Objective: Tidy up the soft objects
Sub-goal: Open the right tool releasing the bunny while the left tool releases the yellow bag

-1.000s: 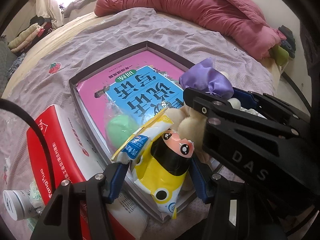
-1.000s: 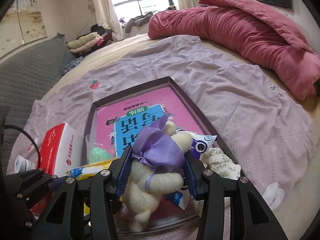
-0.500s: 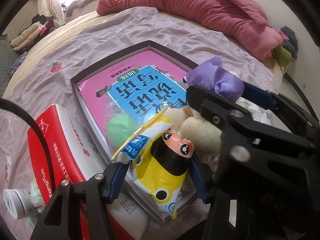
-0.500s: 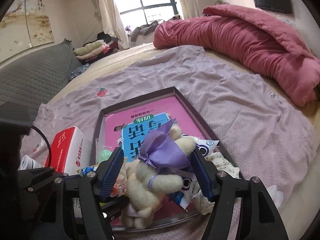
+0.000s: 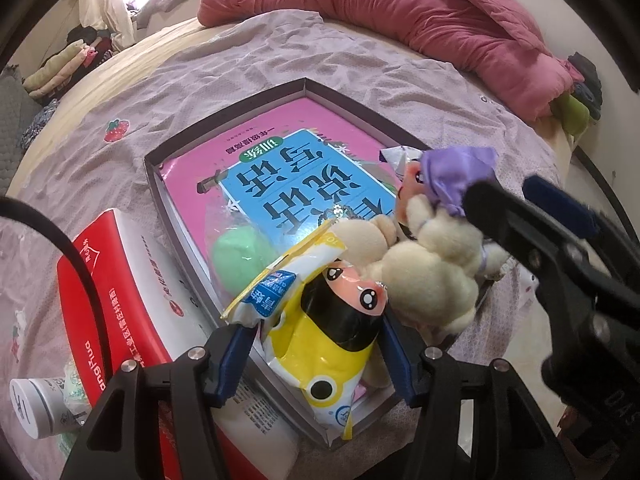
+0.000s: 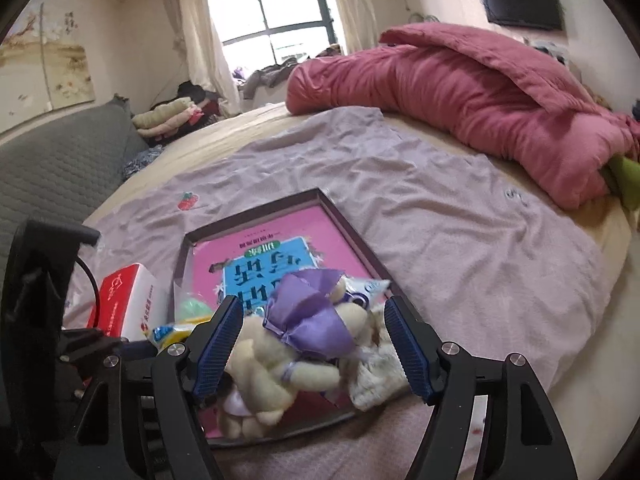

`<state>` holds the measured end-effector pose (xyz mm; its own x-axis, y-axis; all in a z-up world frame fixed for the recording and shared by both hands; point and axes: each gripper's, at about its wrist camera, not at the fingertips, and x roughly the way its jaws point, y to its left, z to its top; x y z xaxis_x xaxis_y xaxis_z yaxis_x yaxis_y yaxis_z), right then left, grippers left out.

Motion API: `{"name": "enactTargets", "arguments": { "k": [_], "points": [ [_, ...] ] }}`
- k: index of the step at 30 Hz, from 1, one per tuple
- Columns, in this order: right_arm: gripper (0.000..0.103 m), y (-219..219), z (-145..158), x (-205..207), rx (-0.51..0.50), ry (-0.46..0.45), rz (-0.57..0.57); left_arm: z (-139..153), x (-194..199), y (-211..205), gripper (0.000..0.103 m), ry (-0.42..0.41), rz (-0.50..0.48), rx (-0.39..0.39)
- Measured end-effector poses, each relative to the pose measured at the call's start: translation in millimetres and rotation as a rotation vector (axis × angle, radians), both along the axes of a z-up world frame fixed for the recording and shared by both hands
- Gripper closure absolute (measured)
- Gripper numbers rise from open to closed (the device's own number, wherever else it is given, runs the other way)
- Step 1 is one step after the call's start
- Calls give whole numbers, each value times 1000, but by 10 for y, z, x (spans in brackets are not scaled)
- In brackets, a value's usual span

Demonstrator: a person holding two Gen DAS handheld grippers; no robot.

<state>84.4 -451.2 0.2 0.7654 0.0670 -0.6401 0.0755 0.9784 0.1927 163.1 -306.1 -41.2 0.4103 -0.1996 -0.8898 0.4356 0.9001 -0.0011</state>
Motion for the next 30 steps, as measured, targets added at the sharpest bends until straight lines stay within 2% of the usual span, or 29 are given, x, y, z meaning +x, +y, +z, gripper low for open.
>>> {"name": "enactTargets", "arguments": {
  "k": [2,4,6,19,30],
  "points": [
    [29,-21,-29,-57,-10,8,1,3,6,10,44,-1,4,1],
    [29,-27,-114,-64,-33,54,0,3,10,14,44,-1,3,1],
    [29,-62,-196,-55,-23,77,-14,-9,-6,-10,44,-12,-3,34],
    [29,-186,-442,210,-49,146,-55,-36,33,-40,43,-9,0,38],
    [28,-273,-152,-29,-23,37,-85,65,22,17,36,-18,4,-5]
  ]
}}
